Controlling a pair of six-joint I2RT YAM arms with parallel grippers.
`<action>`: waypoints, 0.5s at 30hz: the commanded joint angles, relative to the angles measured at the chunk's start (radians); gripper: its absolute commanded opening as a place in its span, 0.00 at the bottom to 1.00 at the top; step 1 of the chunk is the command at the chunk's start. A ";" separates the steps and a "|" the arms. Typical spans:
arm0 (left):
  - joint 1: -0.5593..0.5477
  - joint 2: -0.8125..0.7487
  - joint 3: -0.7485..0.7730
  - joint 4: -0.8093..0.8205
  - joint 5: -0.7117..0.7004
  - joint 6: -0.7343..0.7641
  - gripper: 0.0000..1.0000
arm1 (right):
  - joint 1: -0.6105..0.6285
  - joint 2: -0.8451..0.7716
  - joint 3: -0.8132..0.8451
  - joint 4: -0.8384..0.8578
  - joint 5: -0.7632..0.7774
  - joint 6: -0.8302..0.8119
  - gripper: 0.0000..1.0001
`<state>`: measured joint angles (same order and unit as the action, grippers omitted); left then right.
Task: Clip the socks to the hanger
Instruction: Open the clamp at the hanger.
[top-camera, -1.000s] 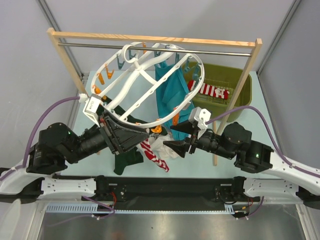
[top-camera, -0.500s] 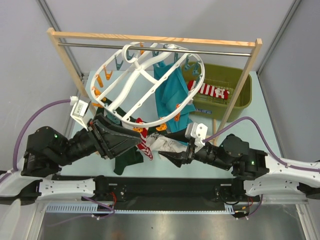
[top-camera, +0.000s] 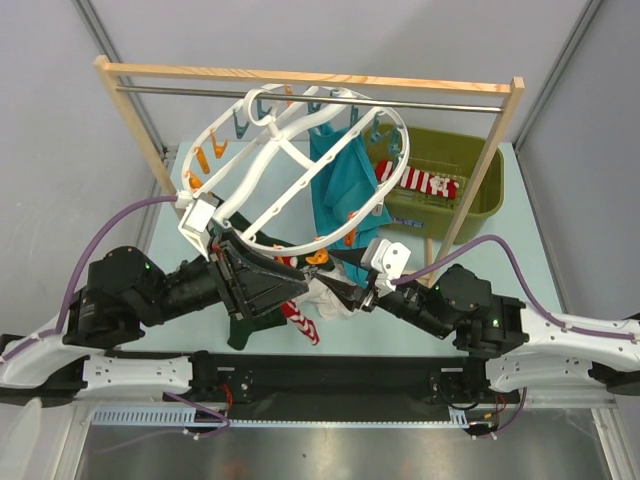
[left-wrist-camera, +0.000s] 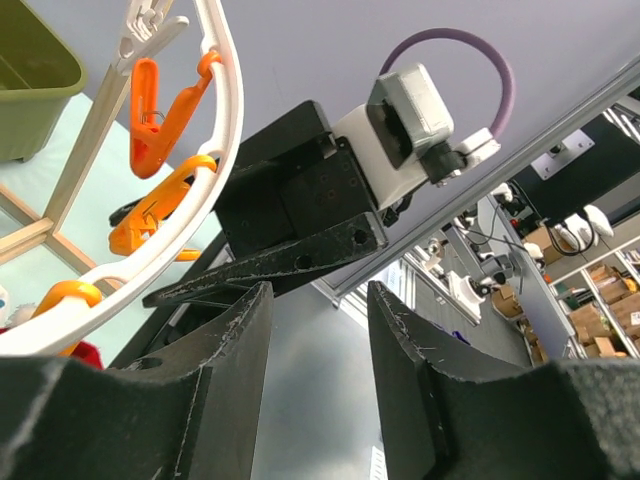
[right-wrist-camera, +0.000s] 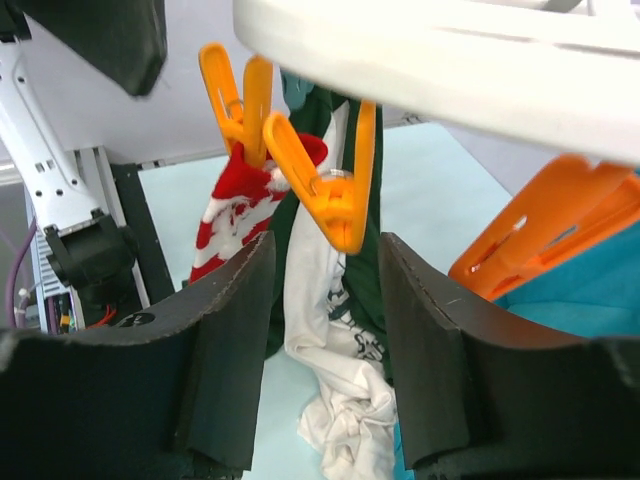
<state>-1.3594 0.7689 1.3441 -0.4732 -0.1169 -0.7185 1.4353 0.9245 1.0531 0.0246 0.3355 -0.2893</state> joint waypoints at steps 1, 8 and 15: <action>-0.004 -0.002 0.026 0.028 0.010 -0.018 0.48 | 0.008 0.013 0.061 0.077 0.020 -0.044 0.50; -0.004 -0.025 -0.010 0.047 -0.018 -0.050 0.46 | 0.008 0.036 0.064 0.116 0.011 -0.045 0.50; -0.004 -0.056 -0.036 0.082 -0.047 -0.068 0.46 | 0.008 0.053 0.062 0.147 0.010 -0.044 0.43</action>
<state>-1.3594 0.7292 1.3239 -0.4431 -0.1387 -0.7628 1.4372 0.9779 1.0782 0.1036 0.3355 -0.3202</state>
